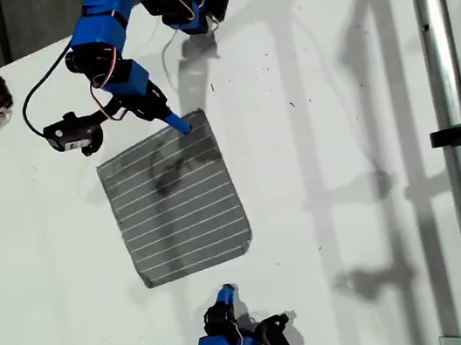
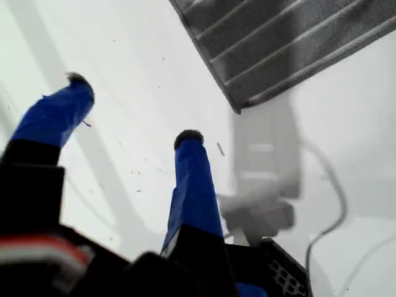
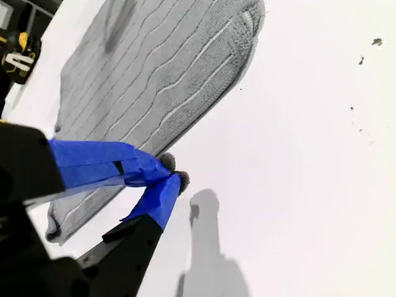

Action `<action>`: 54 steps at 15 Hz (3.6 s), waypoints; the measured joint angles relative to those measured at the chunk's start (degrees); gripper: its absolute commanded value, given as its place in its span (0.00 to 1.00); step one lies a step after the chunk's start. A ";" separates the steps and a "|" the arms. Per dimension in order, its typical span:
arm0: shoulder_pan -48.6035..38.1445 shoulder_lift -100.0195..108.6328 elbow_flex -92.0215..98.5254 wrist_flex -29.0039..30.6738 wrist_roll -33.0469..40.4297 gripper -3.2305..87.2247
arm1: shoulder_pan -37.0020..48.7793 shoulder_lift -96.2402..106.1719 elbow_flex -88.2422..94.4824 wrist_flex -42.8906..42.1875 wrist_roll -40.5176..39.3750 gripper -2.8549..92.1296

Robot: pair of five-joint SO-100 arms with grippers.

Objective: Grasp corners of a towel and fold twice.

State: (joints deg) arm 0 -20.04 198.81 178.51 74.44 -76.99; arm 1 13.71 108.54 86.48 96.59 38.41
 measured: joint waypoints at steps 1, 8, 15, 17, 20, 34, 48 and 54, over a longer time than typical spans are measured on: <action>0.00 0.00 0.00 0.00 0.00 0.02 | 0.00 0.00 0.00 0.35 -0.62 0.45; 0.00 0.00 0.00 0.00 -0.18 0.02 | 2.81 -0.18 5.36 -3.34 -3.34 0.44; 0.00 0.00 0.00 0.00 -0.18 0.02 | 8.17 -0.35 31.73 -26.81 -4.66 0.42; 0.00 0.00 0.00 0.00 -0.18 0.02 | 9.58 -2.11 34.10 -30.23 -4.66 0.42; 0.00 0.00 0.00 0.00 -0.18 0.02 | 9.67 -8.70 34.19 -34.01 -4.66 0.42; -0.35 0.00 0.00 0.00 -0.35 0.02 | 9.58 -20.21 25.22 -29.79 -6.68 0.39; -0.35 0.00 0.00 0.00 -0.53 0.02 | 9.40 -31.64 18.28 -30.67 -6.86 0.03; -0.35 0.00 -0.97 -0.88 -1.41 0.02 | 8.61 -31.73 18.28 -31.38 -6.86 0.03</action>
State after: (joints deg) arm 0 -20.39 198.81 177.54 73.56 -78.40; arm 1 22.32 76.82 104.77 65.21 31.55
